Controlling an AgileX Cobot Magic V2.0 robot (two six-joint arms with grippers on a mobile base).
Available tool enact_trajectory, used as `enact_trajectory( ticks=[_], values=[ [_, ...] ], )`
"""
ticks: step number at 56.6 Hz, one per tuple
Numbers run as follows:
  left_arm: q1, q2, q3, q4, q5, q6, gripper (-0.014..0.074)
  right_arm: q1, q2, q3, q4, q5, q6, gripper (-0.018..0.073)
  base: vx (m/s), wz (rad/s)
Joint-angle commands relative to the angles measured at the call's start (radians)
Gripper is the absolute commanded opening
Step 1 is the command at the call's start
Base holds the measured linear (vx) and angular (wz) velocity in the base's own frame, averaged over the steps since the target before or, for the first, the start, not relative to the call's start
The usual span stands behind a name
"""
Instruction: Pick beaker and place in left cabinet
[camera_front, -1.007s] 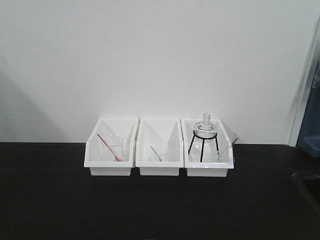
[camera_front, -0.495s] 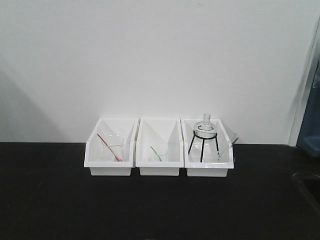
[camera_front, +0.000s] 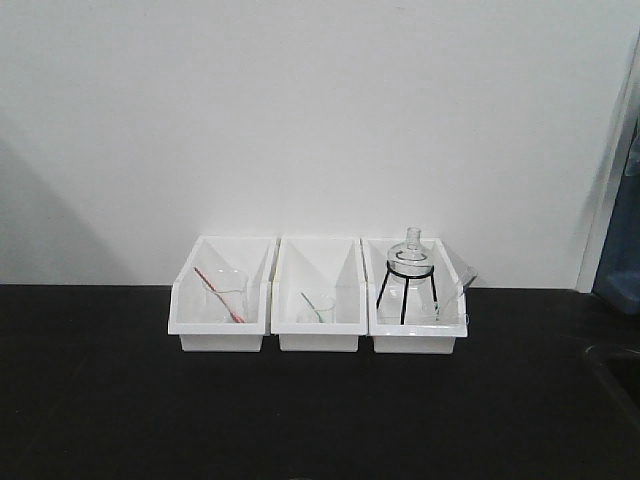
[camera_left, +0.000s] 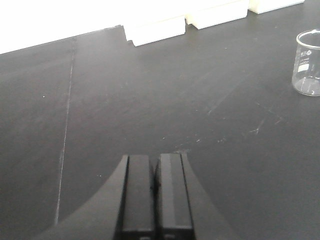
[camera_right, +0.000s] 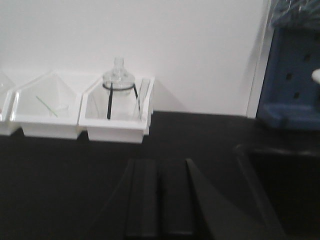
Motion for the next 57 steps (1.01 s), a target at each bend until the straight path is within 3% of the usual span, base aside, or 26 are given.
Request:
enact_trajectory(
  ticks=[1, 13, 31, 36, 41, 46, 57],
  values=[
    [-0.006, -0.01, -0.019, -0.005, -0.082, -0.001, -0.0006, -0.003, 0.073, -0.036, -0.006, -0.103, -0.002, 0.0019, 0.0, 0.0],
    [-0.006, -0.01, -0.019, -0.005, -0.082, -0.001, -0.0006, -0.003, 0.236, -0.036, -0.006, -0.233, -0.002, 0.013, 0.0, 0.0],
    [-0.006, -0.01, -0.019, -0.005, -0.082, -0.001, -0.0006, -0.003, 0.487, -0.036, 0.006, -0.449, -0.005, 0.048, 0.0, 0.0],
    [-0.006, -0.01, -0.019, -0.005, -0.082, -0.001, -0.0006, -0.002, 0.565, -0.036, -0.113, -0.553, -0.005, 0.0543, 0.0, 0.0],
    [-0.006, -0.01, -0.019, -0.005, -0.082, -0.001, -0.0006, -0.002, 0.647, -0.036, -0.329, -0.674, -0.005, 0.0587, 0.0, 0.0],
    [-0.006, -0.01, -0.019, -0.005, -0.082, -0.001, -0.0006, -0.002, 0.735, -0.036, -0.456, -0.759, -0.005, 0.061, 0.0, 0.0],
    [-0.006, -0.01, -0.019, -0.005, -0.082, -0.001, -0.0006, -0.002, 0.88, -0.036, -0.514, -0.897, -0.005, 0.0609, 0.0, 0.0]
  ],
)
